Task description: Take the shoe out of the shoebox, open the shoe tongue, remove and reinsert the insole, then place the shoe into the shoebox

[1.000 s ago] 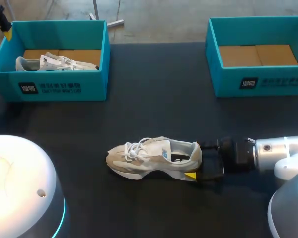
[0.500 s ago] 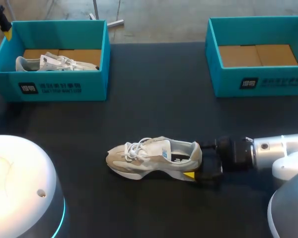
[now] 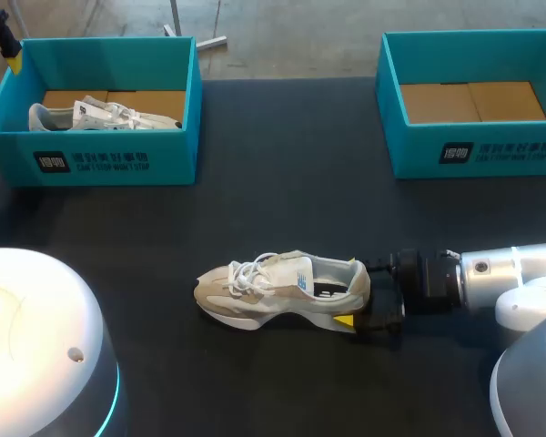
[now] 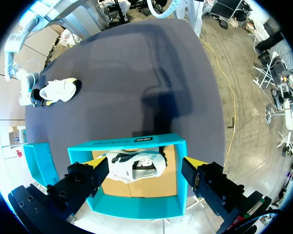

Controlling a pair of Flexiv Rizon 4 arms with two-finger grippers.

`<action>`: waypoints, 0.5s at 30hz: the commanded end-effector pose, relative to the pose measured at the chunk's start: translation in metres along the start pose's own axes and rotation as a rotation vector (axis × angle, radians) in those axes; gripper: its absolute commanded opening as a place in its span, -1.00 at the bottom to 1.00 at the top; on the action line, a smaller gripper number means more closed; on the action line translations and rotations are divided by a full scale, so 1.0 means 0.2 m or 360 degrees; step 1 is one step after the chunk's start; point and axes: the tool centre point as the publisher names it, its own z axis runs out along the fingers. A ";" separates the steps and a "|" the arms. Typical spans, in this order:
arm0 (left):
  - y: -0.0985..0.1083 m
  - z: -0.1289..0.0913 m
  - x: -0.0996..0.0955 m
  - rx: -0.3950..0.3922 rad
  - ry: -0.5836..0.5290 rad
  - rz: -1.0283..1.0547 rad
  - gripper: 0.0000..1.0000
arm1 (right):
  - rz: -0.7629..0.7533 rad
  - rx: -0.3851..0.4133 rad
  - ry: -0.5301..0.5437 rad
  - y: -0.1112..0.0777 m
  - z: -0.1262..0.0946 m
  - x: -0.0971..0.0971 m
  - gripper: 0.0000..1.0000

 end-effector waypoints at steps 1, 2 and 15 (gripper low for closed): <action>0.00 0.00 0.00 -0.0001 0.0004 0.0000 1.00 | -0.0003 0.0009 0.0005 0.01 0.02 0.00 1.00; 0.00 0.00 0.00 -0.0001 0.0004 0.0000 1.00 | -0.0007 0.0004 0.0009 0.01 0.02 0.00 1.00; 0.00 0.00 0.00 -0.0001 0.0004 0.0000 1.00 | -0.0016 0.0001 0.0024 0.01 0.03 0.00 -1.00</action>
